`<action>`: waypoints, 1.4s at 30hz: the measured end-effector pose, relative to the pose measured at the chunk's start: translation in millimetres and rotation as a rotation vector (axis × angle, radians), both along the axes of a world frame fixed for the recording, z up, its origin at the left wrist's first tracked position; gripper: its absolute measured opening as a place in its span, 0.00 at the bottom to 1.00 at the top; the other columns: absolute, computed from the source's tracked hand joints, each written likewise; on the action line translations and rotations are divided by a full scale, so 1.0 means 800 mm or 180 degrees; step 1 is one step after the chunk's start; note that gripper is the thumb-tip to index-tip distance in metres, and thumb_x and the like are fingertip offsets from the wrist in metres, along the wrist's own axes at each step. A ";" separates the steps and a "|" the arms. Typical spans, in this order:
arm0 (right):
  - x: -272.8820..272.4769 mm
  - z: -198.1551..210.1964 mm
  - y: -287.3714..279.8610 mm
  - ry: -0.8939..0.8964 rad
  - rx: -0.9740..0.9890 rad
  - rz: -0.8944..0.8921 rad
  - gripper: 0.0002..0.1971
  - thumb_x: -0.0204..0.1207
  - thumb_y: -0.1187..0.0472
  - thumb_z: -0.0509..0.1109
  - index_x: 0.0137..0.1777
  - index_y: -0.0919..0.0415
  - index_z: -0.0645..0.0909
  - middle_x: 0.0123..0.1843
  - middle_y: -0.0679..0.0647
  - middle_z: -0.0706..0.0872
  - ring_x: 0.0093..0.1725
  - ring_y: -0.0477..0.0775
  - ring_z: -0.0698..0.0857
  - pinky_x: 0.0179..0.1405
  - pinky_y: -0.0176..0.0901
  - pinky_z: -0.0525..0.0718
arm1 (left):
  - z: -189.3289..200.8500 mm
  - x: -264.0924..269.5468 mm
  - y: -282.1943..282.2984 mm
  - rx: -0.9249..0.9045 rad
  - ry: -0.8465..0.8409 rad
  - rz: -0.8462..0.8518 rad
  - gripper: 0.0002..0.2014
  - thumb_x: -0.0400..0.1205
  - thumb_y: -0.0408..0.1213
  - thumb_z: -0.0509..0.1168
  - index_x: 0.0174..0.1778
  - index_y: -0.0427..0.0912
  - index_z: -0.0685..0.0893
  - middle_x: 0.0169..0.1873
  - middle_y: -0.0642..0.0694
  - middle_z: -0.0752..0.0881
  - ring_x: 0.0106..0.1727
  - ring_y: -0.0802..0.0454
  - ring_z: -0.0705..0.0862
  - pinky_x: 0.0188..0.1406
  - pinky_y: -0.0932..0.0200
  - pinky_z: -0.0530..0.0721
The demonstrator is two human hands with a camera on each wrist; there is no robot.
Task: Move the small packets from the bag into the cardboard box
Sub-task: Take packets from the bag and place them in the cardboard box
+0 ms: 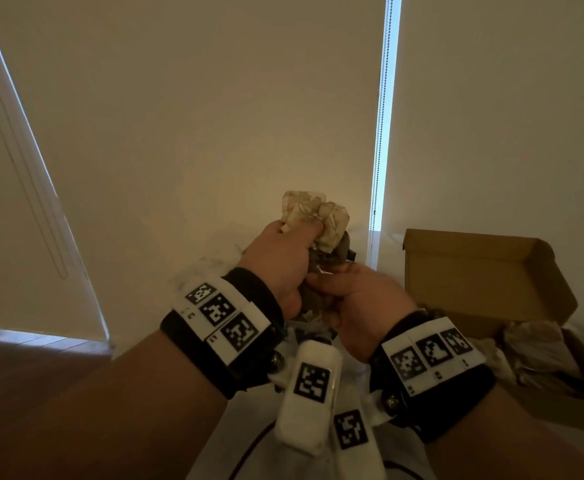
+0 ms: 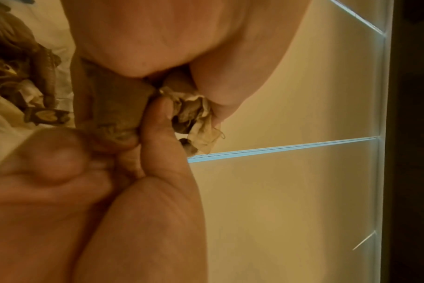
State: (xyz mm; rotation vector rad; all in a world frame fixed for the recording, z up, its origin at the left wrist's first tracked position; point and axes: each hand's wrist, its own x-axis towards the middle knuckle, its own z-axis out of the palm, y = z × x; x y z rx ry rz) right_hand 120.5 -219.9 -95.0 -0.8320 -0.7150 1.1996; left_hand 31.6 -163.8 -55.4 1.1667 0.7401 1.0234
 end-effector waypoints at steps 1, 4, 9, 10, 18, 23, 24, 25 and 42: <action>0.001 -0.001 0.002 -0.0026 0.0034 -0.0101 0.15 0.72 0.75 0.71 0.60 0.72 0.83 0.47 0.64 0.91 0.39 0.58 0.91 0.30 0.43 0.87 | -0.001 0.001 0.001 -0.0017 0.0019 -0.0012 0.11 0.85 0.41 0.68 0.62 0.43 0.85 0.51 0.36 0.92 0.49 0.34 0.92 0.48 0.29 0.89; 0.006 0.000 0.001 -0.0030 0.0106 -0.0231 0.10 0.71 0.78 0.71 0.51 0.70 0.85 0.43 0.63 0.92 0.39 0.59 0.91 0.37 0.48 0.88 | -0.006 0.005 0.000 0.0114 0.0180 0.0093 0.12 0.82 0.45 0.71 0.60 0.46 0.85 0.51 0.38 0.92 0.49 0.33 0.92 0.46 0.29 0.89; 0.007 0.009 -0.002 0.0092 -0.0011 -0.0116 0.06 0.77 0.78 0.65 0.48 0.73 0.82 0.37 0.64 0.87 0.36 0.60 0.89 0.31 0.45 0.88 | -0.013 0.003 0.015 0.0427 0.0441 0.0201 0.28 0.64 0.59 0.73 0.58 0.51 0.87 0.52 0.42 0.92 0.51 0.33 0.91 0.49 0.25 0.88; 0.009 0.011 -0.003 0.0096 -0.0123 -0.0108 0.05 0.78 0.75 0.64 0.48 0.72 0.81 0.36 0.63 0.85 0.36 0.61 0.88 0.31 0.46 0.88 | -0.012 0.000 0.018 0.0440 0.0411 0.0245 0.25 0.67 0.56 0.72 0.58 0.49 0.87 0.51 0.41 0.92 0.49 0.34 0.91 0.47 0.27 0.89; 0.064 0.037 -0.023 -0.0305 -0.0355 -0.0866 0.19 0.71 0.55 0.78 0.59 0.55 0.80 0.45 0.56 0.80 0.36 0.53 0.79 0.31 0.45 0.75 | -0.003 -0.004 0.030 0.0355 0.0149 -0.0131 0.10 0.83 0.45 0.70 0.53 0.43 0.86 0.33 0.46 0.87 0.22 0.57 0.78 0.17 0.64 0.74; 0.064 0.048 -0.025 -0.1164 0.0150 -0.0528 0.32 0.57 0.53 0.78 0.65 0.52 0.81 0.49 0.56 0.92 0.42 0.59 0.89 0.31 0.45 0.84 | -0.004 0.011 0.020 0.0397 0.0020 -0.0892 0.12 0.85 0.39 0.67 0.60 0.36 0.87 0.41 0.42 0.90 0.27 0.56 0.86 0.15 0.68 0.76; 0.065 0.047 -0.026 -0.1244 0.0195 -0.0497 0.31 0.57 0.54 0.78 0.65 0.54 0.82 0.50 0.59 0.92 0.43 0.59 0.89 0.30 0.45 0.84 | -0.008 0.015 0.018 0.0363 -0.0016 -0.0968 0.14 0.85 0.39 0.67 0.63 0.36 0.87 0.45 0.39 0.90 0.31 0.53 0.87 0.17 0.67 0.77; 0.067 0.045 -0.027 -0.1299 0.0222 -0.0495 0.29 0.58 0.56 0.78 0.63 0.55 0.83 0.51 0.60 0.92 0.43 0.60 0.89 0.31 0.44 0.85 | -0.012 0.019 0.015 0.0343 -0.0036 -0.1023 0.15 0.84 0.40 0.68 0.63 0.36 0.88 0.48 0.36 0.90 0.35 0.50 0.87 0.19 0.65 0.77; 0.080 0.001 -0.025 -0.0629 0.0145 -0.0191 0.25 0.64 0.69 0.73 0.63 0.75 0.78 0.54 0.70 0.88 0.48 0.65 0.90 0.44 0.55 0.90 | -0.078 0.054 0.008 0.0191 -0.0584 -0.1187 0.24 0.80 0.43 0.67 0.70 0.33 0.82 0.58 0.34 0.89 0.55 0.43 0.91 0.50 0.51 0.90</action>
